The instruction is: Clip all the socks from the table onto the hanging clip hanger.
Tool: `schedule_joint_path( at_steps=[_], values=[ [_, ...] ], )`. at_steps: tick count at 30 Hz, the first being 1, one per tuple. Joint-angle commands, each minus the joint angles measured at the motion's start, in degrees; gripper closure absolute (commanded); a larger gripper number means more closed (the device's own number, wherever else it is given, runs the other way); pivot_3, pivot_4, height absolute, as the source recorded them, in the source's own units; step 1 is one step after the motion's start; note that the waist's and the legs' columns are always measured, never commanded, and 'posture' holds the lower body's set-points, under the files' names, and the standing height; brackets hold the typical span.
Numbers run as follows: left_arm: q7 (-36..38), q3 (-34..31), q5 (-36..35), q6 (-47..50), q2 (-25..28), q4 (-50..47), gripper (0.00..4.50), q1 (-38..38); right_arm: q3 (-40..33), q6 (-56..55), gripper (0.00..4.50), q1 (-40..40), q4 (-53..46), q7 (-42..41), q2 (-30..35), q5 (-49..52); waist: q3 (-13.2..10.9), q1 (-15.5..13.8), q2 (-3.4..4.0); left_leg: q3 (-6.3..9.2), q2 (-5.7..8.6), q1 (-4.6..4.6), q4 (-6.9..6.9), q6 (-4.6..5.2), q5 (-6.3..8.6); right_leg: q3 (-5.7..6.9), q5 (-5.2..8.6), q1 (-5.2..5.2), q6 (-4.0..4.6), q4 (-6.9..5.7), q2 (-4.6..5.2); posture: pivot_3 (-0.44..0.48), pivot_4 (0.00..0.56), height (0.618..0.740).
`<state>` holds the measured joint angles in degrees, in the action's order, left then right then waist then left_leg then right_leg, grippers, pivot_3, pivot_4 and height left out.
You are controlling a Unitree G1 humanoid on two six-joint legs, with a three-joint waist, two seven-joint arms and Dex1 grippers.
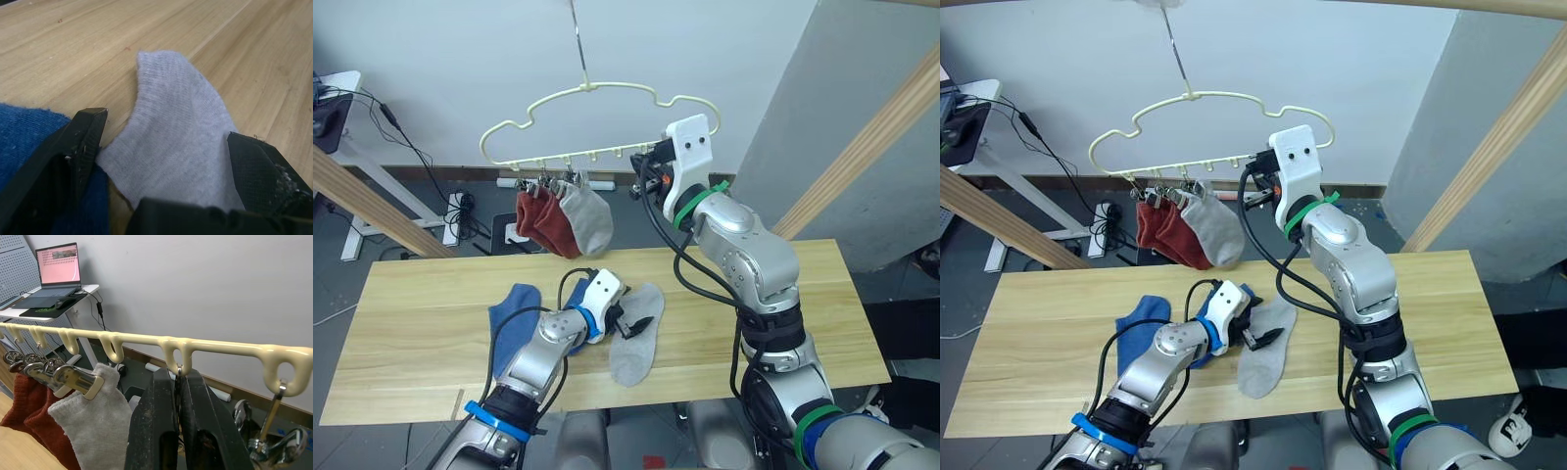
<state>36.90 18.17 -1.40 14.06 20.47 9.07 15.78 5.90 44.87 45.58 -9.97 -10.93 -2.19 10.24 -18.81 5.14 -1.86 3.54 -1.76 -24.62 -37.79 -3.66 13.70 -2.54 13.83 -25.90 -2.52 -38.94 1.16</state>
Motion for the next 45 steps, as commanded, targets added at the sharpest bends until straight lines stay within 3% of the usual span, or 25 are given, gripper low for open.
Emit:
schedule_joint_path(
  at_steps=[1, 8, 16, 23, 29, 45],
  values=[
    [-0.1, 1.8, 2.7, -1.1, -0.3, 1.5, 0.05, 0.2, 0.5, 0.0, 4.50, -0.3, -2.9, 0.4, -0.5, 0.5, 0.0, 0.0, 0.00, 0.00, 0.00, 0.00, 0.00, 0.00, 0.00, 0.00, 0.00, 0.00, 0.00, 0.00, 0.00, -0.146, 0.329, 0.721],
    [0.2, 1.4, 5.1, -4.1, 0.0, 3.3, 2.08, -0.4, 0.5, -0.1, 4.50, -0.4, -3.0, 0.4, -0.6, 0.5, 0.0, 0.0, 0.00, 0.00, 0.00, 0.00, -0.01, 0.00, 0.00, 0.00, 0.00, 0.00, 0.00, -0.01, 0.00, -0.151, 0.326, 0.721],
    [-1.0, -1.7, 4.5, -15.2, 0.2, 2.6, 4.48, -1.1, 0.4, 0.1, 4.50, -0.3, -3.1, 0.3, -0.4, 0.5, 0.0, 0.0, 0.00, 0.01, -0.01, 0.00, -0.01, 0.00, 0.00, 0.00, -0.01, 0.00, 0.01, 0.00, 0.01, -0.157, 0.328, 0.721],
    [0.4, -8.8, -1.7, -24.6, 0.8, -1.5, 4.48, -1.1, 0.3, 0.1, 4.50, -0.3, -3.1, 0.2, -0.3, 0.6, 0.0, 0.0, 0.00, 0.00, -0.01, 0.00, 0.00, 0.00, 0.00, 0.00, -0.01, 0.00, 0.02, 0.01, 0.02, -0.154, 0.327, 0.721],
    [2.9, -12.9, -6.4, -30.1, 0.6, -0.8, 4.48, 3.2, 0.1, 0.4, 4.50, -0.1, -3.3, 0.0, -0.6, 1.0, 0.0, 0.0, 0.00, 0.00, 0.00, -0.02, -0.02, 0.00, 0.00, 0.01, -0.01, 0.00, 0.01, 0.01, 0.02, -0.157, 0.327, 0.721],
    [8.2, -13.7, -7.3, -33.1, -0.2, 7.4, 4.48, 13.2, -0.4, 3.3, 4.50, -0.1, -4.6, -0.2, -1.1, 3.7, 0.0, 0.6, 0.00, 0.04, 0.01, -0.07, -0.02, 0.00, 0.00, 0.05, -0.02, -0.01, 0.02, 0.00, 0.01, -0.165, 0.327, 0.721]
  ],
)
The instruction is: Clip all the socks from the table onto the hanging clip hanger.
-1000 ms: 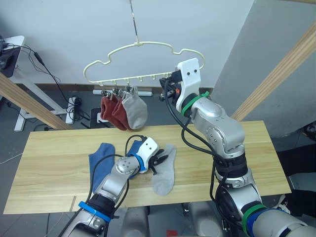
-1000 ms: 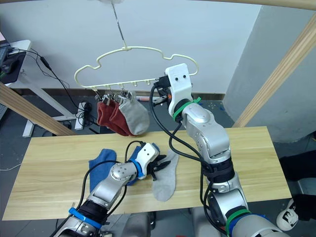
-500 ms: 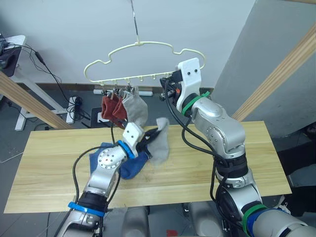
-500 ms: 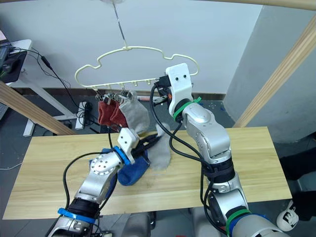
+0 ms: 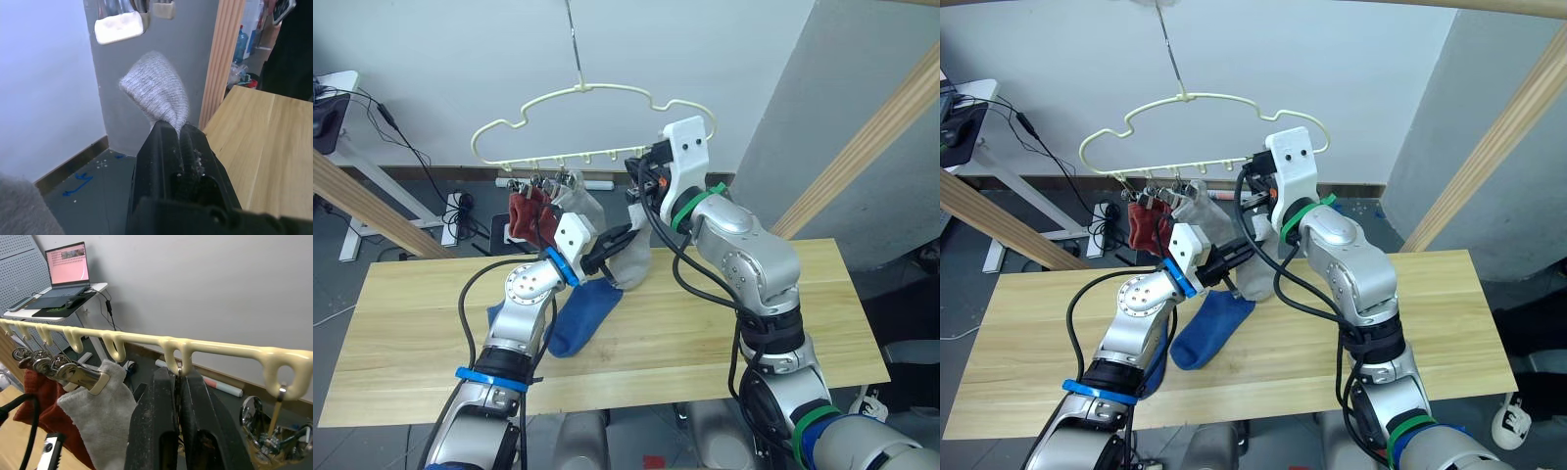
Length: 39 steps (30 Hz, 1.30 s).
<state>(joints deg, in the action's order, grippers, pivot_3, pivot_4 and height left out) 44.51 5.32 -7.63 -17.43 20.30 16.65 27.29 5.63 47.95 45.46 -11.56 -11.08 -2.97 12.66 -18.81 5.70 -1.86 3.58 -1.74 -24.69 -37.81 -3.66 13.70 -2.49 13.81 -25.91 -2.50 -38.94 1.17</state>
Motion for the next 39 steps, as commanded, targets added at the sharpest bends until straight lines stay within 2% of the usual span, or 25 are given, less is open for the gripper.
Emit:
schedule_joint_path(
  at_steps=[1, 18, 21, 24, 28, 36, 39],
  values=[
    [0.8, -1.0, -1.2, -1.8, 0.0, 0.0, 4.48, 2.2, -0.1, 0.4, 4.50, -0.1, -3.1, -0.1, -0.3, 1.3, 0.0, 0.0, 0.00, 0.01, 0.00, 0.00, 0.00, 0.00, 0.00, 0.01, 0.00, 0.00, 0.00, 0.00, 0.00, -0.165, 0.327, 0.721],
    [-1.4, -2.8, -0.9, -5.0, 0.2, 2.5, 4.48, 5.2, 0.2, 0.2, 4.50, -0.3, -2.7, -0.6, -0.2, 1.4, 0.0, 0.5, 0.00, 0.02, 0.00, -0.01, 0.00, 0.00, 0.00, 0.02, 0.00, 0.00, 0.00, 0.00, 0.00, -0.152, 0.329, 0.721],
    [-1.8, -2.7, -0.9, -4.9, 0.1, 2.2, 4.50, 5.3, -0.2, -0.1, 3.71, -0.4, -2.7, -0.3, -0.6, 1.5, 0.0, 0.5, 0.00, 0.03, 0.00, -0.01, 0.01, 0.00, 0.00, 0.02, 0.00, 0.00, 0.00, 0.00, 0.00, -0.151, 0.328, 0.721],
    [-2.5, -2.7, -0.8, -4.5, 0.0, 2.2, 4.50, 5.3, -0.2, -0.1, 2.53, -0.3, -2.5, -0.2, -0.5, 1.4, 0.0, 0.5, 0.00, 0.03, 0.00, -0.01, 0.00, 0.00, 0.00, 0.02, 0.00, 0.00, 0.01, 0.00, 0.00, -0.150, 0.328, 0.721],
    [-2.3, -2.5, -1.4, -2.1, 0.2, 1.6, 4.50, 4.6, -0.4, 0.1, 2.53, -0.3, -2.7, 0.2, -0.5, 1.3, 0.0, 0.5, 0.00, 0.04, 0.00, -0.01, 0.00, 0.00, 0.00, 0.02, 0.00, 0.00, 0.00, -0.01, 0.00, -0.151, 0.328, 0.721],
    [-0.8, -1.4, -1.2, 4.1, 2.3, -2.6, 2.33, 1.2, 0.2, 1.7, 2.50, -1.6, -6.8, -1.0, 1.4, 2.0, 0.0, 0.5, 0.00, 0.04, 0.00, -0.01, 0.01, 0.00, 0.00, 0.02, 0.00, 0.00, 0.00, -0.01, 0.00, -0.147, 0.319, 0.721],
    [1.3, -1.6, -3.3, 8.8, 3.7, -6.8, 2.33, -1.2, 0.4, 3.6, 2.50, -2.7, -9.6, -1.8, 3.5, 2.9, 0.0, 0.5, 0.00, 0.05, 0.00, -0.02, 0.00, 0.00, 0.00, 0.02, 0.00, 0.00, 0.00, -0.01, 0.00, -0.145, 0.315, 0.721]
  ],
)
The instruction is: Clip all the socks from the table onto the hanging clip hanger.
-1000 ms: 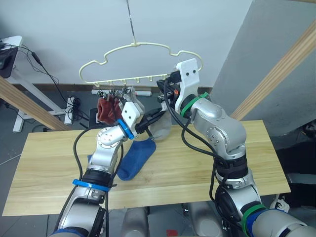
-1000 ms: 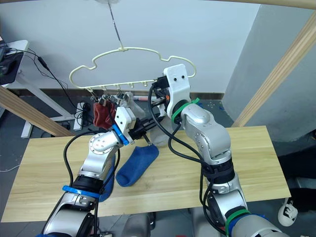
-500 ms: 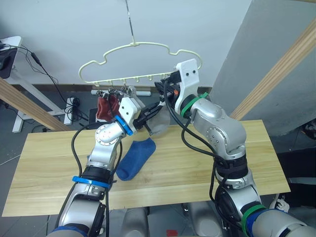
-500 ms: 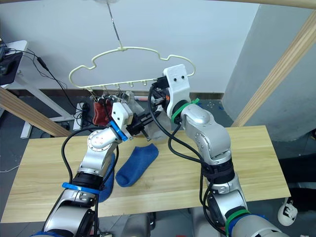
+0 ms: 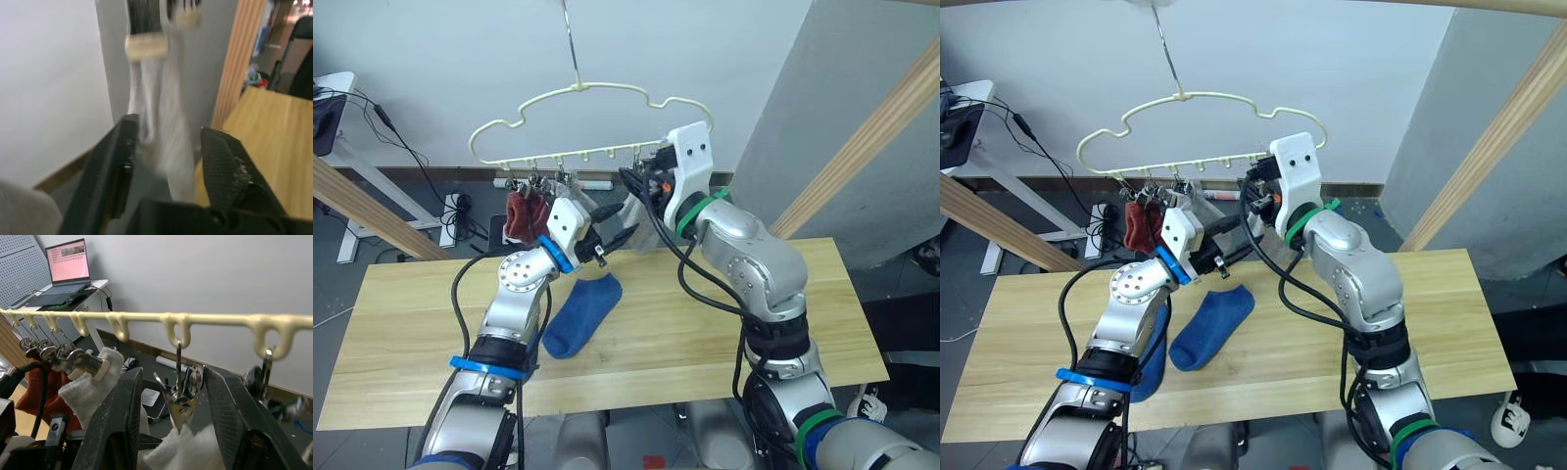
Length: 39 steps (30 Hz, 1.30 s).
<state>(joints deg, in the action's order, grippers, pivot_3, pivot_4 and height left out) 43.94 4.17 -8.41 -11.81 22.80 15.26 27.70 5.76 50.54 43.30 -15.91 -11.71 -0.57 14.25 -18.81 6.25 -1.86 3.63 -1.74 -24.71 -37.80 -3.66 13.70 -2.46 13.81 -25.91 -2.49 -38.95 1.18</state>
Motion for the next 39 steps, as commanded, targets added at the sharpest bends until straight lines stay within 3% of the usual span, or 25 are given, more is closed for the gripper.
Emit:
schedule_joint_path(
  at_steps=[1, 13, 19, 24, 39],
  values=[
    [2.4, -0.6, -2.9, 4.4, 1.8, -6.7, 2.33, -2.4, 0.3, 1.7, 2.50, -1.0, -6.4, -1.6, 2.0, 1.7, 0.0, 0.0, 0.00, 0.01, 0.00, 0.00, 0.00, 0.00, 0.00, 0.00, 0.00, 0.00, 0.00, 0.00, 0.00, -0.146, 0.314, 0.721],
    [13.4, -5.2, -16.6, 25.1, 14.7, -23.8, 2.33, -9.3, 0.9, 6.1, 2.50, -10.8, -22.6, -3.6, 12.9, 3.1, 0.0, 0.0, 0.00, 0.03, -0.02, 0.00, 0.01, 0.00, 0.00, 0.01, 0.16, 0.00, -0.27, 0.01, -0.02, -0.146, 0.298, 0.721],
    [14.4, -8.0, -20.1, 29.9, 18.2, -28.4, 2.33, -11.1, 2.3, -1.2, 2.50, -16.7, -23.3, -4.0, 16.0, 0.2, 0.0, 0.0, -0.02, -0.05, -0.01, 0.00, -0.01, -0.01, 0.00, -0.04, 0.18, -0.01, -0.30, 0.07, -0.01, -0.132, 0.282, 0.721],
    [11.8, -9.5, -20.6, 31.0, 17.5, -30.2, 2.33, -10.7, 1.3, -4.7, 2.50, -16.0, -20.7, -4.9, 15.8, 0.7, 0.0, -0.3, -0.04, -0.05, -0.03, 0.01, -0.02, -0.01, -0.01, -0.04, 0.18, -0.01, -0.29, 0.06, -0.03, -0.123, 0.274, 0.721],
    [9.4, -9.2, -22.9, 35.9, 16.3, -31.9, 2.33, -3.8, 1.8, -10.0, 2.50, -4.0, -1.7, 0.5, 7.4, -4.0, 0.1, -1.0, -0.08, -0.05, -0.01, 0.00, -0.07, -0.01, -0.02, -0.04, 0.00, -0.01, 0.00, 0.00, -0.02, -0.109, 0.268, 0.721]
  ],
)
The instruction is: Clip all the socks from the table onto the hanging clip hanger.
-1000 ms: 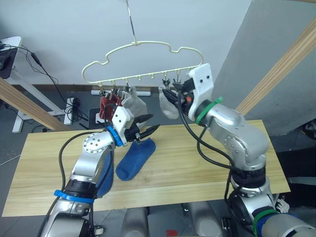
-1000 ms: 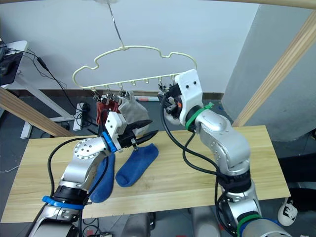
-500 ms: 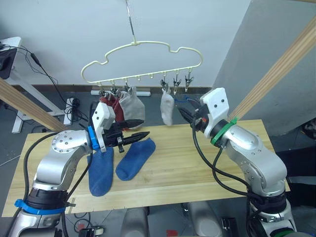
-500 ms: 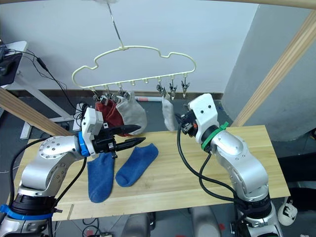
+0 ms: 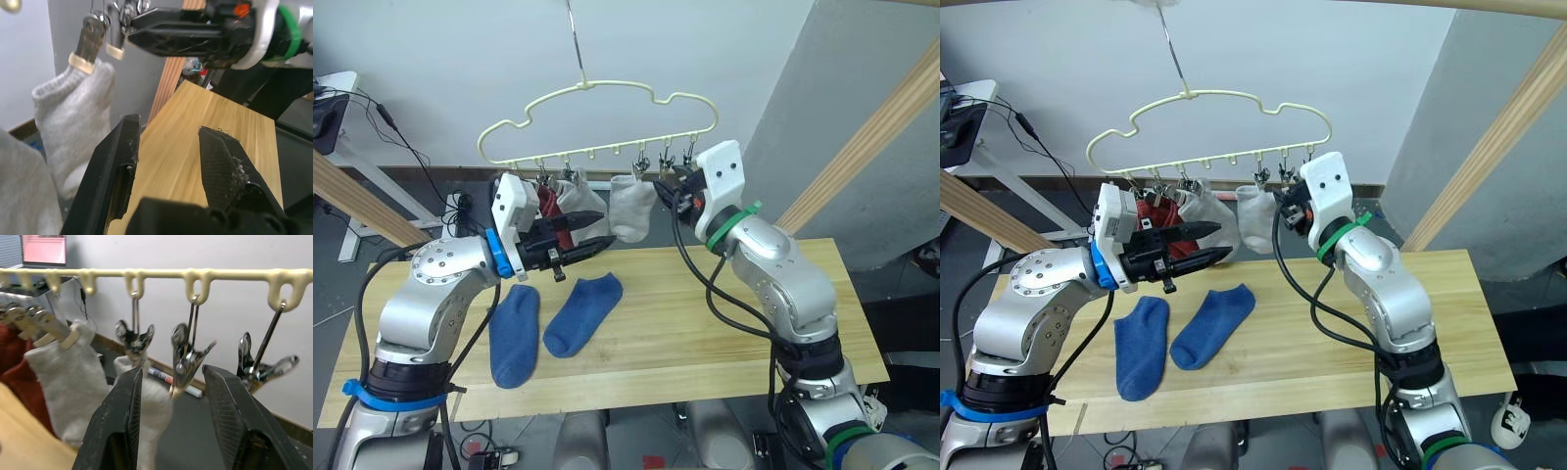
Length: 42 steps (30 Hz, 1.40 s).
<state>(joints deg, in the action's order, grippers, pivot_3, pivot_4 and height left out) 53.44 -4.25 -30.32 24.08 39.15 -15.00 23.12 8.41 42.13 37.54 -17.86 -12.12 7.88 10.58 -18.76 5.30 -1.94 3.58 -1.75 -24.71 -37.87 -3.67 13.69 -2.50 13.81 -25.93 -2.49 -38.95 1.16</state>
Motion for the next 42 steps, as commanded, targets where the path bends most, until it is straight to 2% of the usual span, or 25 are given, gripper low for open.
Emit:
schedule_joint_path(
  at_steps=[1, 15, 35, 39, 42],
  values=[
    [-0.1, -0.7, -0.9, 0.1, -0.1, -1.6, 2.33, 0.9, -0.9, -1.7, 2.50, 2.1, 0.8, 1.1, -1.5, -0.5, 0.0, 0.0, 0.00, 0.00, 0.00, 0.00, 0.00, 0.00, 0.00, 0.00, 0.00, 0.00, 0.00, 0.00, 0.00, -0.109, 0.268, 0.721],
    [0.1, 0.5, 0.3, -0.3, -1.1, -0.5, 2.33, 2.9, -1.1, -4.5, 2.50, 4.4, 4.9, 1.8, -3.6, -1.9, 0.0, -0.3, 0.00, 0.01, 0.01, 0.00, -0.03, 0.00, 0.00, 0.01, -0.01, 0.00, 0.01, -0.05, 0.01, -0.102, 0.268, 0.721],
    [-0.2, 0.3, 1.5, -0.9, -1.5, -0.3, 2.33, 1.5, -1.9, -6.8, 2.50, 6.3, 8.2, 1.0, -5.8, -2.0, 0.0, -0.3, -0.01, 0.01, 0.01, 0.00, -0.06, 0.00, 0.00, 0.02, -0.04, 0.00, 0.04, -0.10, 0.01, -0.093, 0.267, 0.721],
    [-1.5, 0.4, 3.0, -1.6, -1.6, -0.7, 2.29, -0.5, -2.5, -6.9, 3.68, 6.7, 8.8, 1.3, -6.6, -2.1, 0.0, -0.3, 0.00, 0.02, 0.00, 0.00, -0.07, 0.00, 0.00, 0.02, -0.04, 0.00, 0.05, -0.11, 0.01, -0.093, 0.267, 0.721],
    [-2.9, 1.5, 6.4, -3.8, -1.5, -1.1, 2.29, -4.2, -2.8, -6.9, 4.34, 7.0, 9.1, 1.3, -6.8, -2.1, 0.0, -0.3, 0.00, 0.02, 0.00, 0.00, -0.07, 0.00, 0.00, 0.03, -0.06, 0.00, 0.08, -0.11, 0.01, -0.098, 0.271, 0.721]
  ],
)
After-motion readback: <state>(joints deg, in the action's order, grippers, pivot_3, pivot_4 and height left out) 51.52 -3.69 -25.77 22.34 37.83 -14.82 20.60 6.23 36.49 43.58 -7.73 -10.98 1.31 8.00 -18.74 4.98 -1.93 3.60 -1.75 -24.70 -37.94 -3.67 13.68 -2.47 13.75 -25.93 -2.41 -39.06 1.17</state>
